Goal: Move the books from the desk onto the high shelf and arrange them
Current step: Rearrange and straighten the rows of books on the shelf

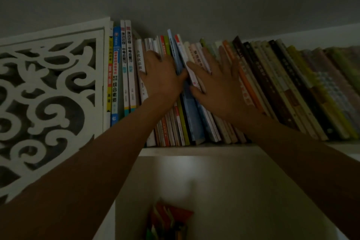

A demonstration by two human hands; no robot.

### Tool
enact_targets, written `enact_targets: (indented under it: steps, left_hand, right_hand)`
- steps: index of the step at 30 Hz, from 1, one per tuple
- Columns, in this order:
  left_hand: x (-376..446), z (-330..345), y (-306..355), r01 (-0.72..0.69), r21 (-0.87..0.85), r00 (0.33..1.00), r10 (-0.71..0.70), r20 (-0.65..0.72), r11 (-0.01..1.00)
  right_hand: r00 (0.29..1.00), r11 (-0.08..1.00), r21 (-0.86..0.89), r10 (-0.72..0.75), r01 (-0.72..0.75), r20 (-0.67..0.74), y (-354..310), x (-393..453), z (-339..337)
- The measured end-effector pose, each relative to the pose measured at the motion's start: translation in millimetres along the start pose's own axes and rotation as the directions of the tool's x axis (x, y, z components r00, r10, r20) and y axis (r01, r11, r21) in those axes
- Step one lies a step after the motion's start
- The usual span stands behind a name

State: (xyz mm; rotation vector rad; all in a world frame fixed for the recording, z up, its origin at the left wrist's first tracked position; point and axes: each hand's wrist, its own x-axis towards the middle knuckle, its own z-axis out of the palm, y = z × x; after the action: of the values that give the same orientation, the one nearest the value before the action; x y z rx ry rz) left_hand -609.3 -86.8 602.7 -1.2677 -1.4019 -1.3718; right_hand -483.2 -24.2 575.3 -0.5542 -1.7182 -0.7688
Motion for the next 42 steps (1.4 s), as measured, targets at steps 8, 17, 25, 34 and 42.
enact_targets:
  steps: [8,17,25,34,42]
  left_hand:
    - [6,-5,4,0.067,-0.111,0.993,-0.056,0.101,0.992]
    - [-19,-17,12,0.073,-0.216,0.997,-0.069,0.024,0.974]
    - [-35,-13,8,0.17,-0.06,0.978,-0.16,0.133,0.984]
    - [-47,-12,5,0.064,0.007,0.98,-0.064,0.188,0.998]
    - [-42,-21,7,-0.03,0.036,0.968,0.02,0.248,0.999]
  right_hand:
    - [0.998,1.0,0.011,-0.014,0.013,0.068,6,-42,-1]
    - [0.978,0.974,0.221,0.007,-0.054,0.206,-2,-51,-19]
    - [0.998,0.998,0.057,0.036,-0.038,0.045,-39,-123,-27]
    - [0.988,0.964,0.213,0.155,-0.157,0.028,-42,-124,-14]
    - [0.862,0.803,0.326,0.422,-0.5,0.281,-52,-110,-28]
